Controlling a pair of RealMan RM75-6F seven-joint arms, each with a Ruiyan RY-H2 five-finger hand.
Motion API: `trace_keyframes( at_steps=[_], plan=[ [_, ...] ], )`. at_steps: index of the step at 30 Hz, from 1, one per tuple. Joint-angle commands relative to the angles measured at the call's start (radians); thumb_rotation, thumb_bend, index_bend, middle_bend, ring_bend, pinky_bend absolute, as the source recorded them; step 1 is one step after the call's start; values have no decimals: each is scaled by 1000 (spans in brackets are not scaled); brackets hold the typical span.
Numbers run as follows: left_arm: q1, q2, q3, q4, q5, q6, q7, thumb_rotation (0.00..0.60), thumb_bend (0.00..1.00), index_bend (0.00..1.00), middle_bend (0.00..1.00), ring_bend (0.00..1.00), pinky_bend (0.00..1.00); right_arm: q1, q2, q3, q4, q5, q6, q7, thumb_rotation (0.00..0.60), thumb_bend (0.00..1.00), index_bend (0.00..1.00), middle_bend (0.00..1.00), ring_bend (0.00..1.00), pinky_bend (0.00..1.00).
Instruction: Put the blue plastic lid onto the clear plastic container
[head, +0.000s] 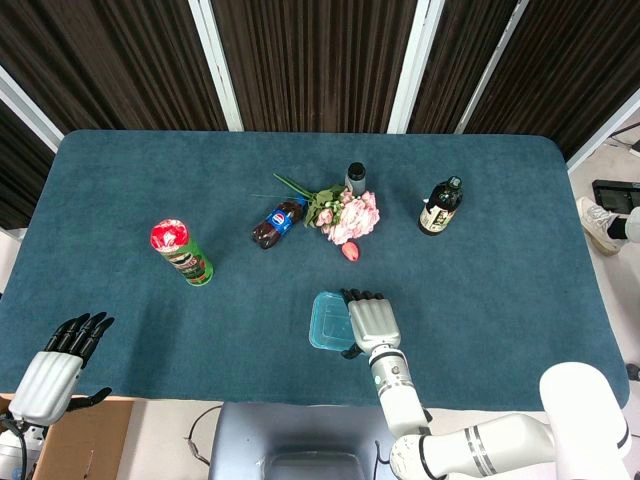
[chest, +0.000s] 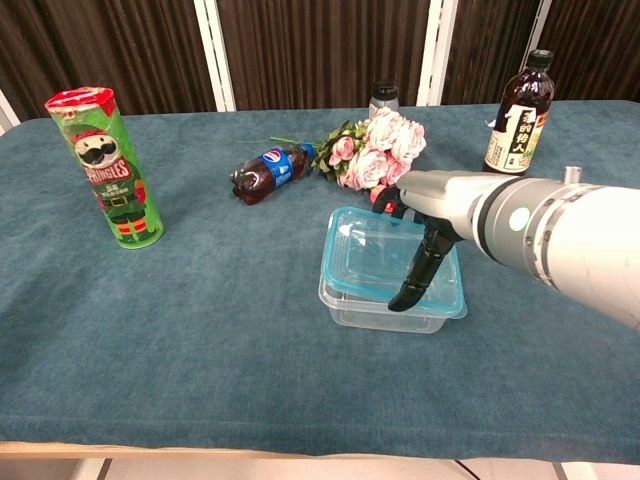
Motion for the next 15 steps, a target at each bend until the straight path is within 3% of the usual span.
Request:
trace_keyframes(
  at_steps=[1,15],
  plan=[
    [0,0,1,0,1,0,0,600,454,0,52,30,110,0,-4,-1,7,-3,1,-1,600,308,894,554,460,436],
    [1,4,0,0,2,4,-11,600,453,0,52,29,110,-5,-26,-1,41,-13,-10,-6,600,308,894,555,460,436]
  ],
)
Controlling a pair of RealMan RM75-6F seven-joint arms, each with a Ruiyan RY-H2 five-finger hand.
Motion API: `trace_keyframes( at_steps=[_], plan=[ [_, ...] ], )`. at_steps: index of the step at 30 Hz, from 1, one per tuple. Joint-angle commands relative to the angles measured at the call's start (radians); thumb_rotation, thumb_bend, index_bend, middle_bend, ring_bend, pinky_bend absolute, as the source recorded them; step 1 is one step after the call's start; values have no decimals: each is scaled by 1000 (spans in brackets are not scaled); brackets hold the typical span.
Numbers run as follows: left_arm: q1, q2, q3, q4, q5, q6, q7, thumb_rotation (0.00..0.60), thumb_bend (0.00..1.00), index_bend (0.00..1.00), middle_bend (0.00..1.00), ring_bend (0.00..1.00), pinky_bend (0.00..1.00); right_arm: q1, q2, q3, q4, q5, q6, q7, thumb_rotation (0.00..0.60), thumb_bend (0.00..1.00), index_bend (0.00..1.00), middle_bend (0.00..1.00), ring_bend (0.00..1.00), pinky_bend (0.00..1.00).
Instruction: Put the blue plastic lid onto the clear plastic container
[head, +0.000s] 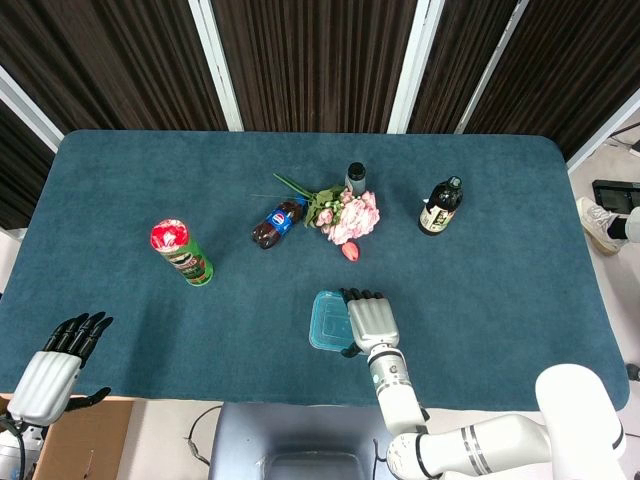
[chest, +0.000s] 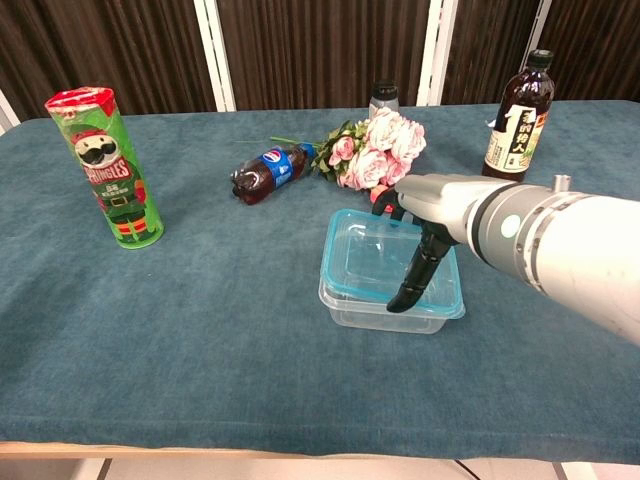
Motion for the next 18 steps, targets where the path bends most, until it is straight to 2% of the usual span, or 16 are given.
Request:
trace_keyframes(
  at_steps=[1,18],
  plan=[
    [1,1,0,0,1,1,-2,600,453,0,52,29,110,0,-4,0,6,-2,0,-2,600,308,894,555,460,436],
    [1,4,0,2,0,2,-11,600,453,0,52,30,110,5,-40,12,72,17,-31,-24,600,308,874,555,459,427]
  ],
)
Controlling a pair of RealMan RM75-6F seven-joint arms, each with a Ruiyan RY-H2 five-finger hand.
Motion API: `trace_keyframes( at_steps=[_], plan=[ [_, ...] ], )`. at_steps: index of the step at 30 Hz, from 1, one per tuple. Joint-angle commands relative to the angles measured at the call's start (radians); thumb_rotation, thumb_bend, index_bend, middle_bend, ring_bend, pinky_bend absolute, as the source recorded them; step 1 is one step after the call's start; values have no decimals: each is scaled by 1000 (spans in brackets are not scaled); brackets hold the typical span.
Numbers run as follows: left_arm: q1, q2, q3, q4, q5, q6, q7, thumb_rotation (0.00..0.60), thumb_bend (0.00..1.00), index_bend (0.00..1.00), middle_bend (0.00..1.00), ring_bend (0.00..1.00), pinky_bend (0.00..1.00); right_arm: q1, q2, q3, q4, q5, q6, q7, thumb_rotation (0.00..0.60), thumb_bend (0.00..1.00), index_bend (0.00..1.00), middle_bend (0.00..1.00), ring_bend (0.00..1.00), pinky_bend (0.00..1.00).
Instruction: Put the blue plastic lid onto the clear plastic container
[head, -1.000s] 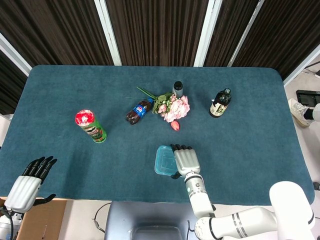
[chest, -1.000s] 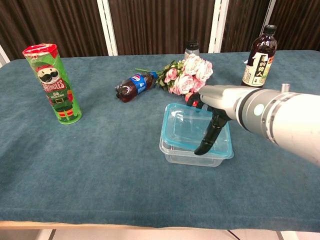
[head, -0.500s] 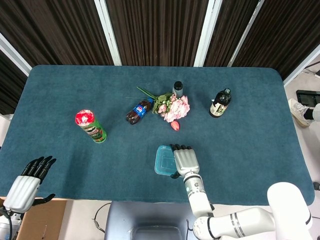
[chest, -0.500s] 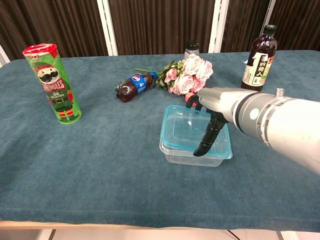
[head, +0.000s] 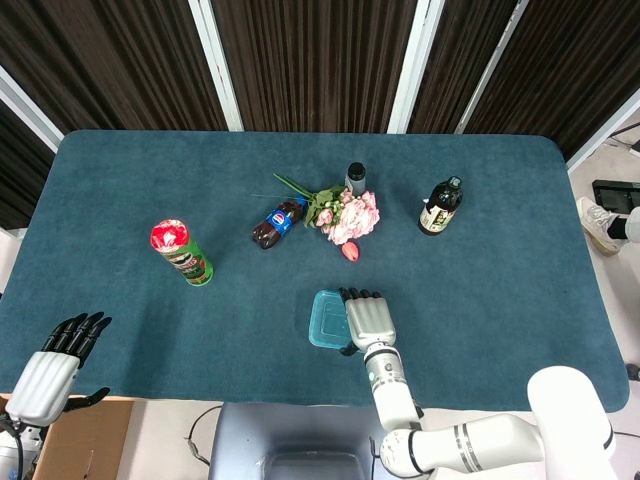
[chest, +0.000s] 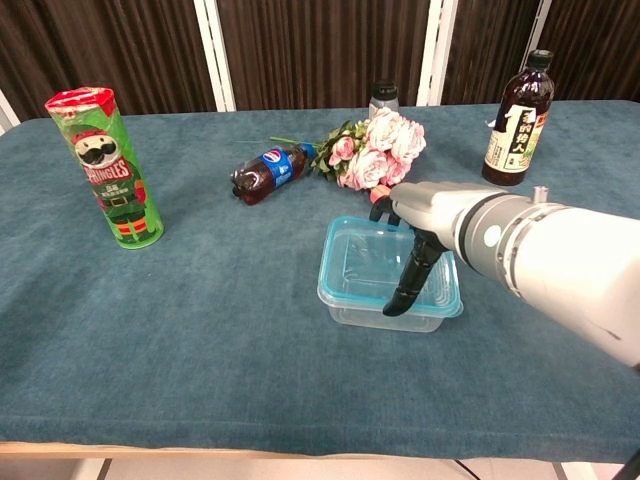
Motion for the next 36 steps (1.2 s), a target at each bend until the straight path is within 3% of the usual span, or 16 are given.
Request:
trace_keyframes(
  at_steps=[1,13,27,33,36],
  plan=[
    [0,0,0,0,0,1,0,600,453,0,52,30,110,3,1,0,5,7,-11,-10,600,309,873,555,455,420],
    [-5,-5,-6,-1,-21,-19,10,600,454,0,52,29,110,32,32,-53,86,-13,-129,-66,600,308,837,554,396,374],
    [-9,-7,-9,-4,-31,-28,19,600,453,0,52,29,110,32,65,-89,110,-66,-188,-46,600,311,807,554,382,367],
    [-8,-7,-8,-4,-28,-25,17,600,453,0,52,29,110,30,74,-99,94,-85,-173,-43,600,309,758,547,357,359],
    [-8,-6,-7,-5,-26,-25,17,600,453,0,52,29,110,29,79,-101,86,-83,-171,-43,600,309,677,493,318,332]
  ],
)
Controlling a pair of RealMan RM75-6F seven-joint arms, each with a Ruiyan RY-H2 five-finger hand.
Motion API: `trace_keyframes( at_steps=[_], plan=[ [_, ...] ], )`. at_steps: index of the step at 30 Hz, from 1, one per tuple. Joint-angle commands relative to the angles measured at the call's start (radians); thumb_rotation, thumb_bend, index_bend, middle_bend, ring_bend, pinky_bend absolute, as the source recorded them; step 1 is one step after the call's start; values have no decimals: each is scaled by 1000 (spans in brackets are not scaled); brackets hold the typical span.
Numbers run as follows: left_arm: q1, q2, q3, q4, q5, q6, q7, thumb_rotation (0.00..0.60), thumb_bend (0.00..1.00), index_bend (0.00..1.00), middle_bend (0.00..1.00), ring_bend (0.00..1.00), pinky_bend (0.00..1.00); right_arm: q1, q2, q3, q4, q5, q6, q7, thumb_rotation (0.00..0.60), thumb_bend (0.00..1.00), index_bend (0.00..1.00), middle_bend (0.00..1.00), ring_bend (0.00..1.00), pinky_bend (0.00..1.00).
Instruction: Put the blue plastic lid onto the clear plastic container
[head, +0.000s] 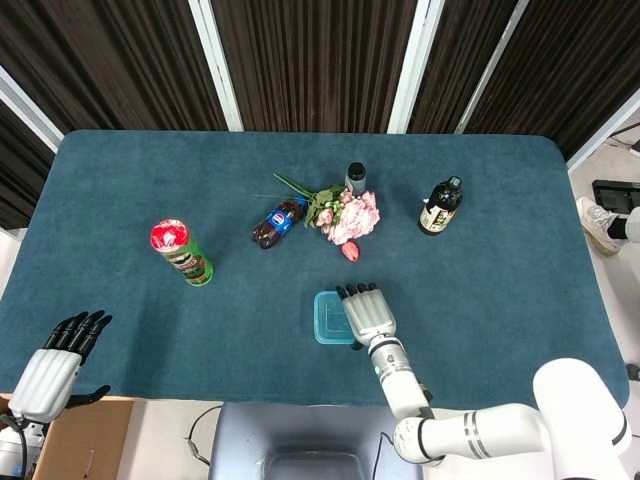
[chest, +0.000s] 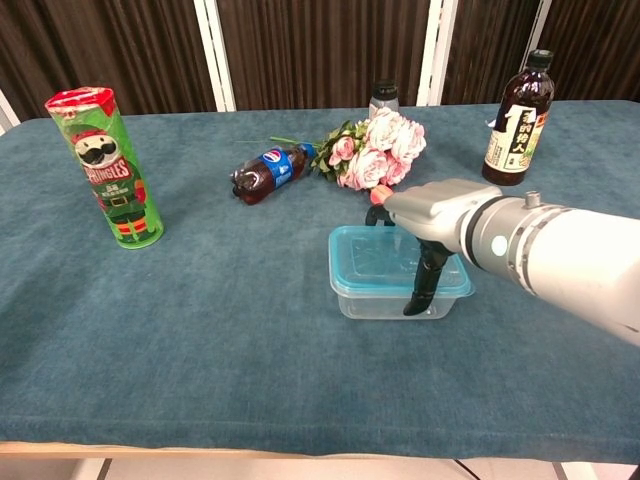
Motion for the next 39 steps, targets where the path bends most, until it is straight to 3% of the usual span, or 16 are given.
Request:
trace_keyframes(
  at_steps=[1,8,11,19,29,39],
  plan=[
    [0,0,0,1,0,0,-1,600,454,0,52,29,110,-1,6,0,-7,0,-1,2,600,309,621,465,300,321],
    [-4,2,-1,0,-2,-7,-5,600,454,0,52,29,110,6,26,0,-39,37,-1,-17,600,309,140,254,122,195],
    [-6,1,0,0,-4,-11,-6,600,454,0,53,29,110,10,31,-2,-46,45,4,-23,600,309,13,198,82,155],
    [-7,3,-1,0,-6,-13,-12,600,454,0,53,29,110,15,55,-12,-79,56,11,-34,600,302,0,133,18,57],
    [-14,0,-1,0,1,-16,-13,600,454,0,46,29,110,19,140,-66,-213,79,130,-135,600,159,0,87,0,8],
    [-15,-3,-1,-1,-5,-20,-3,600,453,0,47,29,110,14,255,-33,-365,24,112,-75,600,151,20,71,0,0]
  ],
)
